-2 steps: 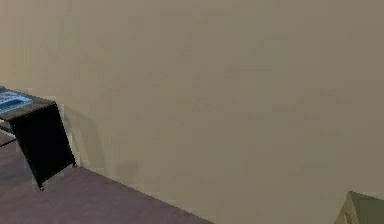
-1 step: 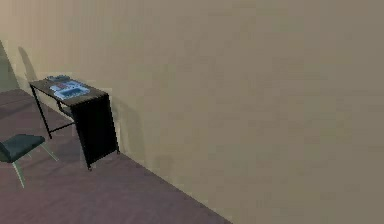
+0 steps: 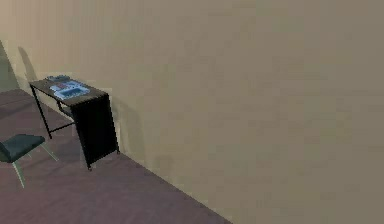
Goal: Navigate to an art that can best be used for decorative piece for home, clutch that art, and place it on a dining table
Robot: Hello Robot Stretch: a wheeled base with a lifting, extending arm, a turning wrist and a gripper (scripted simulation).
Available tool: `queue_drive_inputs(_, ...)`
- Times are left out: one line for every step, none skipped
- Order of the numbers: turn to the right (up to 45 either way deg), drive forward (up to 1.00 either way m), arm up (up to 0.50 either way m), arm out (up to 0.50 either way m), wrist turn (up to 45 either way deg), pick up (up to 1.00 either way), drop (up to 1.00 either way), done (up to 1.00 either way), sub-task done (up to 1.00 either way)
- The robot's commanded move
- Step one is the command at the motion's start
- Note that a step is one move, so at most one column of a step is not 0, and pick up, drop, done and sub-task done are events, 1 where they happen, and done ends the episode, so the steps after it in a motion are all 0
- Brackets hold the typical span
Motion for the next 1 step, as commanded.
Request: queue_drive_inputs(0.0, 0.00, 0.38, 0.00, 0.0, 0.00, 0.00, 0.00, 0.00)
